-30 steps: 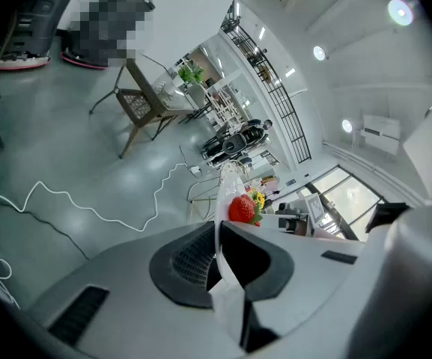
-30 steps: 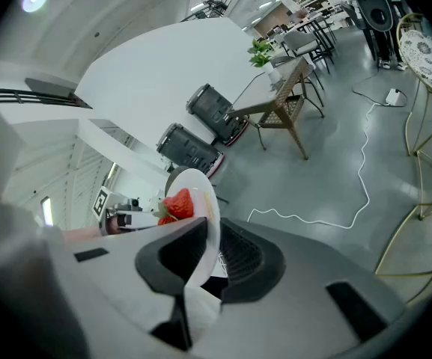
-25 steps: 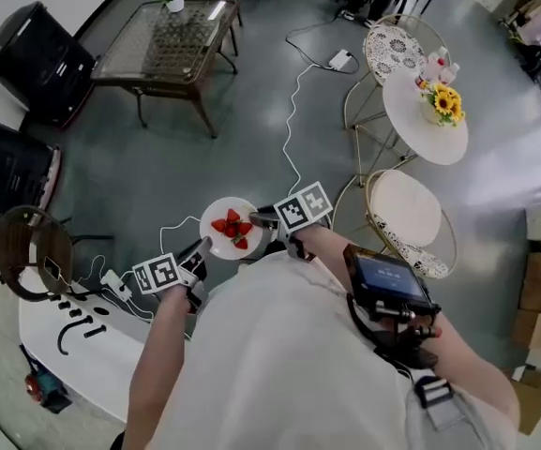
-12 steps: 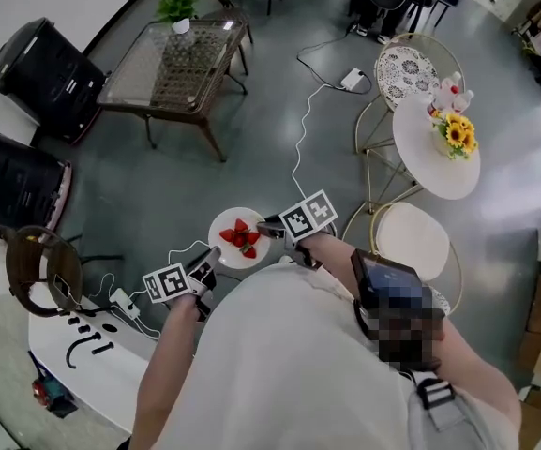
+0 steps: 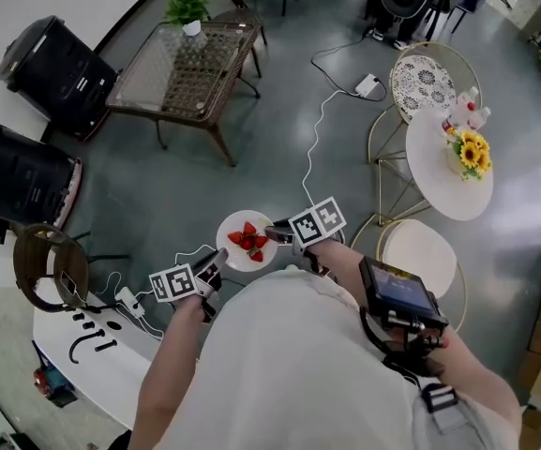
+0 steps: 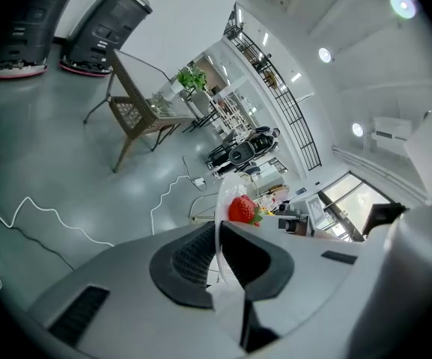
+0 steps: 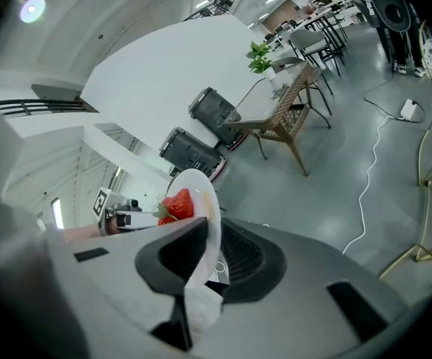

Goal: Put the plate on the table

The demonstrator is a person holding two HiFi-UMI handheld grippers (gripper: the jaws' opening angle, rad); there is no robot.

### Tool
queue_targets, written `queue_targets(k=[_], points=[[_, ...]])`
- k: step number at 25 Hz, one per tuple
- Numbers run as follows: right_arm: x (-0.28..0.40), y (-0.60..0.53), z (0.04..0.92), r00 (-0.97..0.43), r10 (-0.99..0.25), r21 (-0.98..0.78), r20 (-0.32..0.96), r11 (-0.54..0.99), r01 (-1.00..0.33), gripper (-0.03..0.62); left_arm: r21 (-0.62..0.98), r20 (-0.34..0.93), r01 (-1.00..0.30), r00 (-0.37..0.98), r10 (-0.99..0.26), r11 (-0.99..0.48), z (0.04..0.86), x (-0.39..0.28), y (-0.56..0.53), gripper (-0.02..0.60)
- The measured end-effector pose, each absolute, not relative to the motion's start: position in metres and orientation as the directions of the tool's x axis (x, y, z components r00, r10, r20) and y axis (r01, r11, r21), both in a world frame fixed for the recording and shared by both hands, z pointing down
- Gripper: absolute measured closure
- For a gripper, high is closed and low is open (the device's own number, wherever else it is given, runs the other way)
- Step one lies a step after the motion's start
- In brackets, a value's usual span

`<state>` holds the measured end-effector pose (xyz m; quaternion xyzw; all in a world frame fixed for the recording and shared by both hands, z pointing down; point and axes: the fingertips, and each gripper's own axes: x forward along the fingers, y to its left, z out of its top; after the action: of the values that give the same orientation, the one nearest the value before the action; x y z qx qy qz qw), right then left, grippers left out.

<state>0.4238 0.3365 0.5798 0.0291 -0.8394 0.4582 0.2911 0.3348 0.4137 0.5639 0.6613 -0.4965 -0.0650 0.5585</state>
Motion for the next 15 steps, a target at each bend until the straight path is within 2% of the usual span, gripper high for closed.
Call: queue_targets(k=[15], points=[[0.424,0.332,0.592,-0.824,0.231,-0.763,0.517,0.56,-0.322,0.542,0.8,0.49,-0.583,0.499,-0.715,0.142,0.575,0.336,0.411,0.561]])
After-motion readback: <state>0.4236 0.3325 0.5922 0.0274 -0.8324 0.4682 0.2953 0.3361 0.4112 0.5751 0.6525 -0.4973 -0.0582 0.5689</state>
